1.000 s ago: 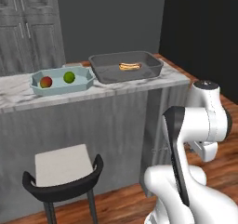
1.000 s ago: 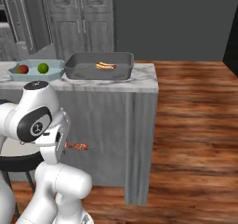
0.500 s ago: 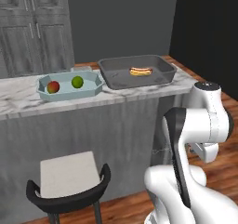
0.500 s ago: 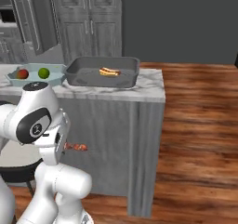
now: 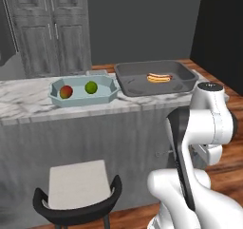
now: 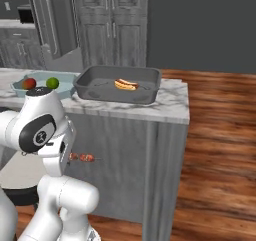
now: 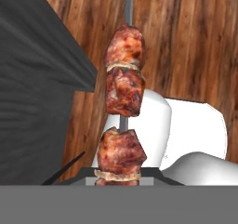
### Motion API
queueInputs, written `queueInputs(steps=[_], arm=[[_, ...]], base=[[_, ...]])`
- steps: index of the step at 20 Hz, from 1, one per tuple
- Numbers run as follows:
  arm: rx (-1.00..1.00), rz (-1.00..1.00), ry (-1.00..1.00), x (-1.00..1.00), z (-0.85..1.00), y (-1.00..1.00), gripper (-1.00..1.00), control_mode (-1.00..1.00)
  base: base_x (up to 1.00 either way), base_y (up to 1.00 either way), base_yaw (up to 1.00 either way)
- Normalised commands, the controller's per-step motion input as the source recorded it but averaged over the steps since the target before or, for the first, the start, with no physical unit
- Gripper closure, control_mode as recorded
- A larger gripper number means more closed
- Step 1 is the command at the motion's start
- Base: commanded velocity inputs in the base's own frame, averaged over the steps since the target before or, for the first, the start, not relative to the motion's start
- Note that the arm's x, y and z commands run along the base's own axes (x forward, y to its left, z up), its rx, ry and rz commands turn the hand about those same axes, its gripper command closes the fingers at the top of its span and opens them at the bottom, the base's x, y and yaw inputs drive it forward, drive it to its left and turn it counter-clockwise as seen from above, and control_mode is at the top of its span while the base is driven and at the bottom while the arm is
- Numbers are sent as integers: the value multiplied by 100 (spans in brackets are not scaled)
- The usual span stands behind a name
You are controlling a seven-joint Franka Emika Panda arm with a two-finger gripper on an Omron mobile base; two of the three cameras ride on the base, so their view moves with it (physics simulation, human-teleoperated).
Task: Place the cold items (mango and lime) from the fridge in one tupperware on the dining counter. Place the warm items (hot dog and kebab skewer) in the stove area in another tupperware.
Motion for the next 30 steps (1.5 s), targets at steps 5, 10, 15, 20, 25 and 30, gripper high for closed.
queueInputs(steps=[5,10,15,20,25,30], arm=[[0,0,0,0,0,0,100,100],[0,0,0,0,0,0,100,100],[0,0,0,0,0,0,100,100],[0,1,1,0,1,0,100,-100],[0,1,8,-15,44,-8,100,-100],[0,1,-1,-30,97,0,100,-100]], base=[[12,0,5],[21,0,0],[20,0,0],[7,0,0],[0,0,0],[0,0,0]])
